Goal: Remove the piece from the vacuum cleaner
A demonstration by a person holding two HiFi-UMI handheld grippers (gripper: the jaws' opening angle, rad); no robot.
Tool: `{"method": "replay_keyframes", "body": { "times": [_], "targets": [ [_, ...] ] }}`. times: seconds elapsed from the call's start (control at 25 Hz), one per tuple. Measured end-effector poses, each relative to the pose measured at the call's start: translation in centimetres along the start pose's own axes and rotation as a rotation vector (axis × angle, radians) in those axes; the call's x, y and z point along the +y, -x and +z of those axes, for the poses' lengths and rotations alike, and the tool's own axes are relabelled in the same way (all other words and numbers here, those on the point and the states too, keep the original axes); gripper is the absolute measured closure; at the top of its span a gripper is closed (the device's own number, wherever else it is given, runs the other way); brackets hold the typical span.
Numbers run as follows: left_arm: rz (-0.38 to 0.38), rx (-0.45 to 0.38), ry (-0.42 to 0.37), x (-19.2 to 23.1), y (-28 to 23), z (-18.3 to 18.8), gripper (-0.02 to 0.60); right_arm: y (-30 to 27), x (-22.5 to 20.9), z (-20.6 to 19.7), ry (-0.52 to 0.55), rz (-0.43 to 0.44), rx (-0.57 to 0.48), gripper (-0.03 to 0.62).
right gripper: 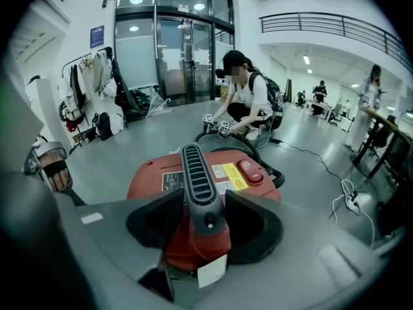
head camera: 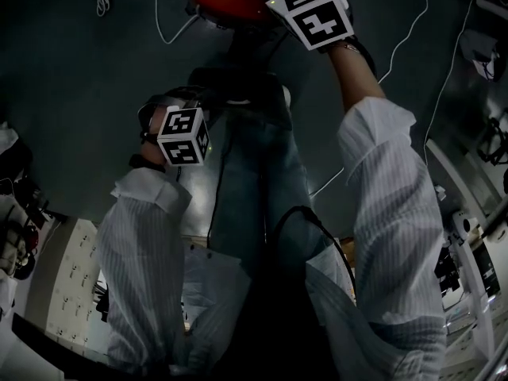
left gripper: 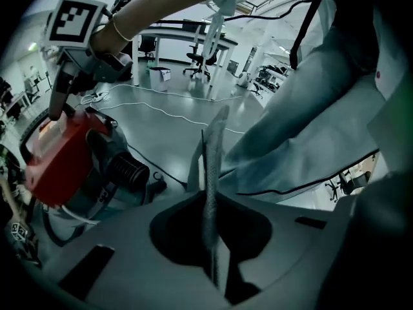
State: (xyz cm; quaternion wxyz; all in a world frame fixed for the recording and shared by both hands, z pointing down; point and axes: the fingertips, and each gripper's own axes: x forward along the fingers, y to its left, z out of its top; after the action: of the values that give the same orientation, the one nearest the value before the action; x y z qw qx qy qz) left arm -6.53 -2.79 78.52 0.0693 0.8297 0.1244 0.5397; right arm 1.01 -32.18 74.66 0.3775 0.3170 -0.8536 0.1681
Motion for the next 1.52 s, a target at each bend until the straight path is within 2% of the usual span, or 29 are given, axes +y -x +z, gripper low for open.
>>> {"method": "replay_keyframes", "body": {
  "times": [0.08,0.2,0.32,0.48,0.6,0.8,1.04,1.24,1.36,1.52],
  "targets": [
    [0.009,-0.005,0.008,-0.3,1.5,0.7,0.558,1.7,0.3,0.1,-0.036,-0.025,-0.021,0.413],
    [0.022,-0.015,0.019,-0.7,4.2,2.4,0.558,5.5,1.6,1.2,-0.065,-0.038,-0.067,0.466],
    [0.044,-0.049,0.067,-1.0,7.8,4.8,0.558,10.2,3.7,3.1,-0.071,-0.063,-0.122,0.588],
    [0.082,-0.106,0.142,-1.7,14.2,9.5,0.558,18.1,6.7,6.7,-0.119,-0.067,-0.206,0.592],
    [0.139,-0.142,0.165,-2.0,19.9,13.5,0.558,24.9,8.0,10.3,-0.127,-0.075,-0.274,0.592],
    [0.273,-0.196,0.238,-3.2,29.4,18.9,0.558,37.0,9.2,16.5,-0.127,-0.107,-0.403,0.592],
    [0.48,-0.271,0.367,-4.2,39.4,23.6,0.558,49.3,9.8,21.8,-0.105,-0.209,-0.534,0.592],
    [0.642,-0.414,0.536,-5.8,45.5,26.8,0.558,55.8,11.1,22.9,-0.136,-0.307,-0.613,0.592],
    [0.683,-0.508,0.556,-7.2,47.5,28.0,0.558,58.0,12.0,22.9,-0.176,-0.321,-0.653,0.592],
    [0.711,-0.546,0.538,-7.2,48.8,28.9,0.558,59.0,12.6,23.1,-0.166,-0.304,-0.678,0.594]
  ]
}}
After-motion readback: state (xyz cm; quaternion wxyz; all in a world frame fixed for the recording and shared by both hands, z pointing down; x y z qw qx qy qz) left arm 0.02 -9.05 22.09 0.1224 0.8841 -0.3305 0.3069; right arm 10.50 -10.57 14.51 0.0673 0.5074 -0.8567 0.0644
